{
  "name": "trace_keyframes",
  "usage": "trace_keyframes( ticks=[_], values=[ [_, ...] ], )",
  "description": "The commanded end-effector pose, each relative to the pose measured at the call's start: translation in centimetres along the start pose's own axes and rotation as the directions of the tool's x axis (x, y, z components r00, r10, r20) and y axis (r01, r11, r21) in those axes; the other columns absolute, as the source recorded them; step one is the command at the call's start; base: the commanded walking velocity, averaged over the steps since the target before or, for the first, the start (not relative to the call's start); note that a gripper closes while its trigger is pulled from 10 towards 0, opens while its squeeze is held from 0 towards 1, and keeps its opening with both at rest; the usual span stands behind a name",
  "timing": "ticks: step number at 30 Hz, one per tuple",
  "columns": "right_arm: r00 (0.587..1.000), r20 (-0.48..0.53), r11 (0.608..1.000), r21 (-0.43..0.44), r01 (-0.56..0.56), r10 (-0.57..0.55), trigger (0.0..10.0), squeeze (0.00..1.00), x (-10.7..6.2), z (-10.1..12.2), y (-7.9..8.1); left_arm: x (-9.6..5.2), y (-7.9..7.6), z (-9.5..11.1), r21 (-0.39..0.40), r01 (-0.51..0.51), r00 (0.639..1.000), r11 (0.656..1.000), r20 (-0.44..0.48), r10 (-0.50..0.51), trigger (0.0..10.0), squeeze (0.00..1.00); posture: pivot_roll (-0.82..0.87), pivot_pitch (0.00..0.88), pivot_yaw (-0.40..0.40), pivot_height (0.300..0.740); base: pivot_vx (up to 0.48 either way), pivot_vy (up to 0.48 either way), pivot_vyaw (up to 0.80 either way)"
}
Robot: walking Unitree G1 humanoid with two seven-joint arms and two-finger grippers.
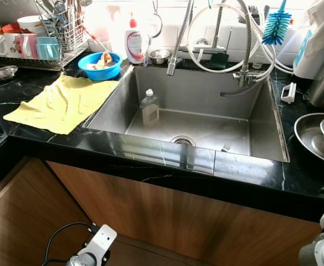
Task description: Kitchen organization
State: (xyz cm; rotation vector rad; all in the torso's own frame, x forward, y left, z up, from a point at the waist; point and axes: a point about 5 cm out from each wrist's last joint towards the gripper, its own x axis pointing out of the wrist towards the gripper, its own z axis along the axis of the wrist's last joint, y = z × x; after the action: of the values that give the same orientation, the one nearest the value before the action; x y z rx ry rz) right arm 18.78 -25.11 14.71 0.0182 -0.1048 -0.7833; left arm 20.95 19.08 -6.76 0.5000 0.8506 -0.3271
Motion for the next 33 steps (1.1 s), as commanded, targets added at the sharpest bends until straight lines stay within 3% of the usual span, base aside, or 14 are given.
trace_keyframes(
  ticks=[1, 2, 3, 4, 11, 20, 24, 28, 30, 33],
  values=[
    [0.995, 0.009, 0.995, -0.001, -0.099, 0.099, 0.0, 0.00, -0.2, 0.1, 1.3, -0.1, 0.2, -0.4, 0.032, 0.002, 1.000, 0.999, -0.014, -0.001, 10.0, 0.00, -0.13, 0.000, 0.044, 0.740, 0.000, 0.000, 0.00],
    [0.993, 0.013, 0.993, -0.005, -0.114, 0.114, 0.3, 0.00, -0.2, 0.2, 1.5, -0.1, 0.2, -0.4, 0.032, 0.002, 1.000, 0.999, -0.014, -0.002, 10.0, 0.00, -0.13, 0.000, 0.044, 0.740, 0.000, 0.000, 0.00],
    [0.992, 0.020, 0.992, -0.009, -0.123, 0.123, 3.9, 0.00, -0.2, 0.3, 1.7, -0.1, 0.2, -0.4, 0.032, 0.002, 1.000, 0.999, -0.014, -0.001, 10.0, 0.00, -0.13, 0.000, 0.044, 0.740, 0.000, 0.000, 0.00],
    [0.991, 0.031, 0.991, -0.021, -0.131, 0.132, 10.0, 0.00, -0.3, 0.4, 1.8, -0.1, 0.2, -0.4, 0.032, 0.002, 1.000, 0.999, -0.014, -0.001, 10.0, 0.00, -0.13, 0.000, 0.044, 0.740, 0.000, 0.000, 0.00],
    [0.994, 0.059, 0.995, -0.042, -0.090, 0.093, 10.0, 0.00, -0.3, 0.8, 1.5, -0.1, 0.1, -0.5, 0.033, 0.004, 1.000, 0.999, -0.014, -0.003, 10.0, 0.00, -0.13, 0.000, 0.045, 0.740, 0.000, 0.000, 0.00],
    [0.996, 0.074, 0.995, -0.089, 0.049, -0.043, 10.0, 0.00, -0.1, 1.0, -0.2, -0.1, 0.1, -0.5, 0.035, 0.006, 1.000, 0.999, -0.013, -0.005, 10.0, 0.00, -0.13, 0.000, 0.043, 0.740, 0.000, 0.000, 0.00],
    [0.997, 0.059, 0.996, -0.077, 0.048, -0.043, 10.0, 0.00, -0.1, 0.8, -0.1, -0.1, 0.1, -0.5, 0.036, 0.005, 1.000, 0.999, -0.013, -0.005, 10.0, 0.00, -0.13, 0.000, 0.043, 0.740, 0.000, 0.000, 0.00],
    [1.000, 0.020, 0.999, -0.024, 0.022, -0.021, 10.0, 0.00, -0.1, 0.4, 0.4, -0.1, 0.1, -0.5, 0.036, 0.004, 1.000, 0.999, -0.014, -0.004, 10.0, 0.00, -0.13, 0.000, 0.044, 0.740, 0.000, 0.000, 0.00],
    [1.000, -0.021, 0.999, 0.044, -0.023, 0.024, 10.0, 0.00, -0.2, 0.0, 1.1, -0.1, 0.1, -0.5, 0.038, 0.005, 1.000, 0.999, -0.014, -0.005, 10.0, 0.00, -0.13, 0.000, 0.044, 0.740, 0.000, 0.000, 0.00],
    [0.997, -0.025, 0.997, 0.013, -0.074, 0.075, 10.0, 0.00, -0.3, -0.1, 1.8, -0.1, 0.1, -0.5, 0.039, 0.004, 1.000, 0.999, -0.015, -0.003, 10.0, 0.00, -0.13, 0.000, 0.045, 0.740, 0.000, 0.000, 0.00]
  ],
)
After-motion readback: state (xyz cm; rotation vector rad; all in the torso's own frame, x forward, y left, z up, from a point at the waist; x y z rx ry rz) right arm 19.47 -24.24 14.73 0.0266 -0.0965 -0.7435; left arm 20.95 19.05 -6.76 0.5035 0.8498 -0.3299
